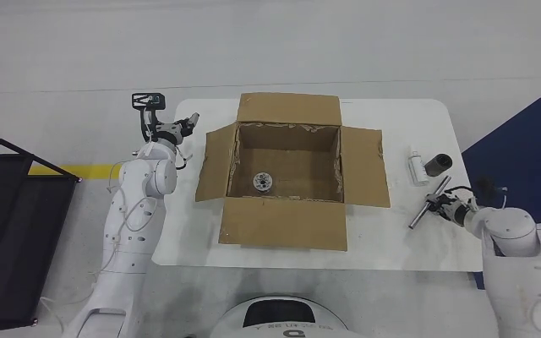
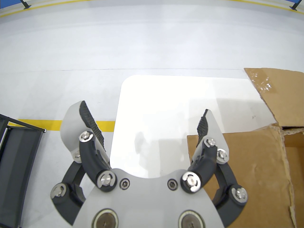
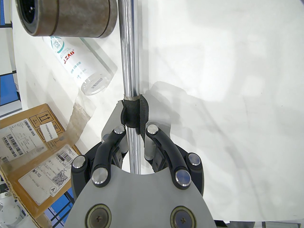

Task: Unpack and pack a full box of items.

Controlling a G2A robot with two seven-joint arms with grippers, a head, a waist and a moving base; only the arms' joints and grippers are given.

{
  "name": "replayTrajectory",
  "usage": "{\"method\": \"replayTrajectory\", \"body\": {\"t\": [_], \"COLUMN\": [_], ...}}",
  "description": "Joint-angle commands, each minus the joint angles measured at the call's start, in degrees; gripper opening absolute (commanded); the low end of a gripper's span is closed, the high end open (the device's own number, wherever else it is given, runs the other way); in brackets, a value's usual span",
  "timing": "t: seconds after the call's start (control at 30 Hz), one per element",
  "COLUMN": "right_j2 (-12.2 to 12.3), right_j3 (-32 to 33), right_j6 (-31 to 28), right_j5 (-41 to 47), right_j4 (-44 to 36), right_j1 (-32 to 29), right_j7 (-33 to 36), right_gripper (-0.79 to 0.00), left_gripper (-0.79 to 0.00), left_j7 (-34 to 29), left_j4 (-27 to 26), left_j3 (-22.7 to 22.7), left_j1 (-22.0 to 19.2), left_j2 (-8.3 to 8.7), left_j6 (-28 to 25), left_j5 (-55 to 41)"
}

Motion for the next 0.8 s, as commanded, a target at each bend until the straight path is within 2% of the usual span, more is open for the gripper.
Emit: {"method": "replayTrajectory", "body": {"t": [0.0,0.07,0.23,0.37,0.47,0.77], "right_j2": [0.11,0.21,0.4,0.54,0.61,0.66], "right_j3": [-0.31,-0.56,-1.05,-1.27,-1.24,0.04], "right_j6": [-0.4,-0.68,-0.99,-1.34,-1.66,-1.98], "right_j5": [-0.17,-0.24,-0.36,-0.25,0.05,2.0], "right_j4": [0.79,1.37,2.3,2.78,2.71,0.46], "right_j1": [0.65,1.19,1.96,2.2,2.03,-0.51], "right_j7": [0.34,0.68,1.16,1.36,1.25,-0.58], "right_gripper": [-0.785,-0.779,-0.637,-0.61,-0.545,-0.44], "left_gripper": [0.0,0.0,0.0,0.0,0.0,0.0], "left_j7": [0.0,0.0,0.0,0.0,0.0,0.0], "left_j4": [0.0,0.0,0.0,0.0,0.0,0.0], "left_j3": [-0.02,-0.02,-0.02,-0.02,-0.02,-0.02], "left_j1": [0.0,0.0,0.0,0.0,0.0,0.0], "left_j2": [0.0,0.0,0.0,0.0,0.0,0.0], "left_j6": [0.0,0.0,0.0,0.0,0.0,0.0], "left_j5": [-0.01,-0.01,-0.01,-0.01,-0.01,-0.01]}}
